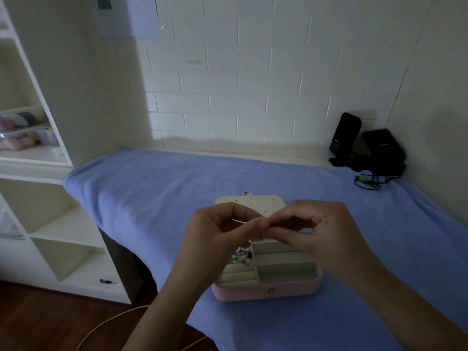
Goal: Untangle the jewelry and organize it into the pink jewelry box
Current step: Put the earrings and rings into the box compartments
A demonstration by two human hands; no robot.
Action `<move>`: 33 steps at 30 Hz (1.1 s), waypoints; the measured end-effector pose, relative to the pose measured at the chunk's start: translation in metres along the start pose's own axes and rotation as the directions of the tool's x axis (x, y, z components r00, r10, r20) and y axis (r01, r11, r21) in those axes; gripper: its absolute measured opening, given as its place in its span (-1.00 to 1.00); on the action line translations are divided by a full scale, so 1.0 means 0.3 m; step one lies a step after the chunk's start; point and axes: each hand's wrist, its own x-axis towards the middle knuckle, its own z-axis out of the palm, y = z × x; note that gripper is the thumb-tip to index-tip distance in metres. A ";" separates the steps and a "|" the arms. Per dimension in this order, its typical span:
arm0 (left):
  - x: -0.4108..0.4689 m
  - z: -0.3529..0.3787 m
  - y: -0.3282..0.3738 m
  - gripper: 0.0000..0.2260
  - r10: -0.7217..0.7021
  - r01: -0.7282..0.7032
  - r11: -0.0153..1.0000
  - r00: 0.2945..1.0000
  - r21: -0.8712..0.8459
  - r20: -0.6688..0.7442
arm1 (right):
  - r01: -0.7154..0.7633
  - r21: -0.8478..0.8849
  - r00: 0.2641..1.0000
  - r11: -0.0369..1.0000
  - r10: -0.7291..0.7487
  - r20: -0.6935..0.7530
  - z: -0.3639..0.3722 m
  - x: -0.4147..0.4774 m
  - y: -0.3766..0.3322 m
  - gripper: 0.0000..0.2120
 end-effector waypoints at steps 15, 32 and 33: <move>0.002 -0.036 -0.034 -0.88 -0.168 0.178 0.984 0.961 -0.027 0.218 | 0.094 -0.004 0.995 0.996 -0.094 -0.035 0.052 -0.023 0.000 -0.90; -0.055 -0.121 -0.093 -0.78 -0.329 0.312 0.944 0.916 0.110 0.228 | 0.023 -0.035 0.992 0.999 -0.018 0.127 0.156 -0.044 0.011 -0.89; -0.057 -0.125 -0.095 -0.77 -0.337 0.317 0.940 0.918 0.127 0.210 | 0.051 -0.052 0.989 0.997 -0.043 0.143 0.161 -0.044 0.012 -0.87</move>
